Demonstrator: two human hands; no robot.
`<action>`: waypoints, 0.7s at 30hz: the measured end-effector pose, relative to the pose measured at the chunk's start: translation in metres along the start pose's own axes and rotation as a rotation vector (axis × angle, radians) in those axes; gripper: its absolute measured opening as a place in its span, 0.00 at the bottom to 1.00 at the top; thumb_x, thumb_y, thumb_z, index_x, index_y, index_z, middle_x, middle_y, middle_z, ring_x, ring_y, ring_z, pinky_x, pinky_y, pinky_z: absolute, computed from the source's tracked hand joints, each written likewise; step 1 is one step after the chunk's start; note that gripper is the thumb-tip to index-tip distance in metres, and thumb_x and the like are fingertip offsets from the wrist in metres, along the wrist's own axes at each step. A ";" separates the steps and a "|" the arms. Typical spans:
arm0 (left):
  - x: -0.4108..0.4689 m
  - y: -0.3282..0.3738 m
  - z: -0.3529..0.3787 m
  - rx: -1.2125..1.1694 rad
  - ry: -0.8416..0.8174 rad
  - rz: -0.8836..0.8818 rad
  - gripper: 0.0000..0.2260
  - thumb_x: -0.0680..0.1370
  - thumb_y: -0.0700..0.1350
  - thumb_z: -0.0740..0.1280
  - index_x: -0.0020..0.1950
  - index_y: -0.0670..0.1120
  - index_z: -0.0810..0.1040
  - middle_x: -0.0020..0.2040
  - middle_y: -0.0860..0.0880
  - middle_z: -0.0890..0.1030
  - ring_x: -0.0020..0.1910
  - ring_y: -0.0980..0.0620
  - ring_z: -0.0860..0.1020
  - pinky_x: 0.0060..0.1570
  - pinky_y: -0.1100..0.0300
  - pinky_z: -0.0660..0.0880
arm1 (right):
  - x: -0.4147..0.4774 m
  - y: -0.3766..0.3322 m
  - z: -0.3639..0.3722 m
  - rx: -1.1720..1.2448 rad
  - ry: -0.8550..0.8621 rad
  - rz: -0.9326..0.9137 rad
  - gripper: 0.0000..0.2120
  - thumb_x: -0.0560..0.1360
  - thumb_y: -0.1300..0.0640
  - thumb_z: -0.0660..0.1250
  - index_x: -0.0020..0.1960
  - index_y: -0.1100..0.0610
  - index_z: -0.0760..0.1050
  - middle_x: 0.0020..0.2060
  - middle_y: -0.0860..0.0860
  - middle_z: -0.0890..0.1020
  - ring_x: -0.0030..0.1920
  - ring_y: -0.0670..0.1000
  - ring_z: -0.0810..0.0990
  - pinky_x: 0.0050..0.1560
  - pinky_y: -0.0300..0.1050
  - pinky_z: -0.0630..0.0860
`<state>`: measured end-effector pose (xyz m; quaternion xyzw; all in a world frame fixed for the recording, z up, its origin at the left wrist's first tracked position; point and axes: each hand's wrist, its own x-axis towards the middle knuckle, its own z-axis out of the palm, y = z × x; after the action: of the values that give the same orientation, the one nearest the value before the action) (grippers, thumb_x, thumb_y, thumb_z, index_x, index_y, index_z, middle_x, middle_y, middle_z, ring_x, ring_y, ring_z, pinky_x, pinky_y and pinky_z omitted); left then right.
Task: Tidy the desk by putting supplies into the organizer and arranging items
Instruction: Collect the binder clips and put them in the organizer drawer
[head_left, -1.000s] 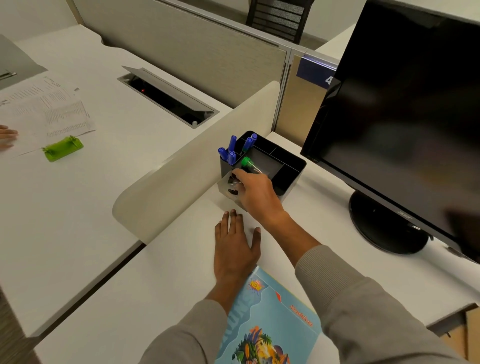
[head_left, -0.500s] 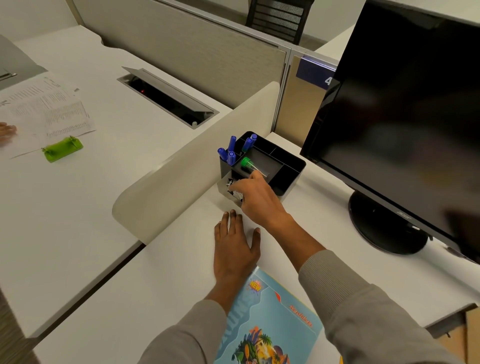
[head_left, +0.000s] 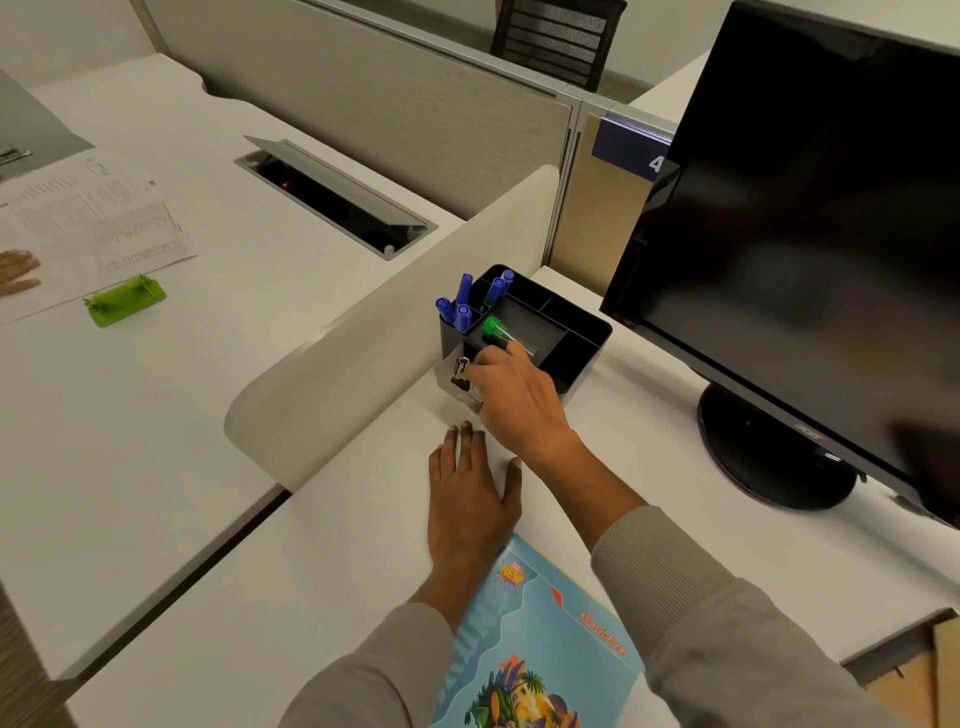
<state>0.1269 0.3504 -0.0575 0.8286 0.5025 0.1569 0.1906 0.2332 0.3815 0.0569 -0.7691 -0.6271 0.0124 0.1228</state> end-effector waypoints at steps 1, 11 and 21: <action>0.000 0.000 0.000 0.002 0.000 -0.004 0.32 0.82 0.64 0.53 0.80 0.46 0.60 0.80 0.47 0.63 0.80 0.49 0.56 0.79 0.49 0.54 | -0.001 0.001 0.000 0.013 0.005 0.015 0.15 0.77 0.57 0.69 0.63 0.55 0.78 0.59 0.51 0.79 0.59 0.53 0.73 0.47 0.45 0.75; -0.001 0.002 -0.002 -0.032 -0.002 -0.020 0.32 0.81 0.64 0.54 0.80 0.47 0.59 0.80 0.48 0.63 0.79 0.49 0.57 0.79 0.49 0.55 | 0.000 0.001 0.003 0.086 0.028 0.004 0.16 0.75 0.64 0.69 0.62 0.54 0.78 0.59 0.48 0.82 0.55 0.51 0.71 0.43 0.44 0.75; -0.002 0.003 -0.008 -0.036 -0.005 -0.001 0.30 0.81 0.63 0.55 0.78 0.45 0.63 0.79 0.46 0.64 0.79 0.47 0.56 0.78 0.48 0.57 | -0.048 0.025 0.003 0.401 0.331 0.118 0.12 0.78 0.63 0.64 0.58 0.57 0.82 0.52 0.52 0.85 0.51 0.51 0.79 0.50 0.40 0.74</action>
<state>0.1247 0.3483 -0.0492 0.8251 0.4995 0.1638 0.2071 0.2467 0.3311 0.0419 -0.7561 -0.5378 0.0177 0.3726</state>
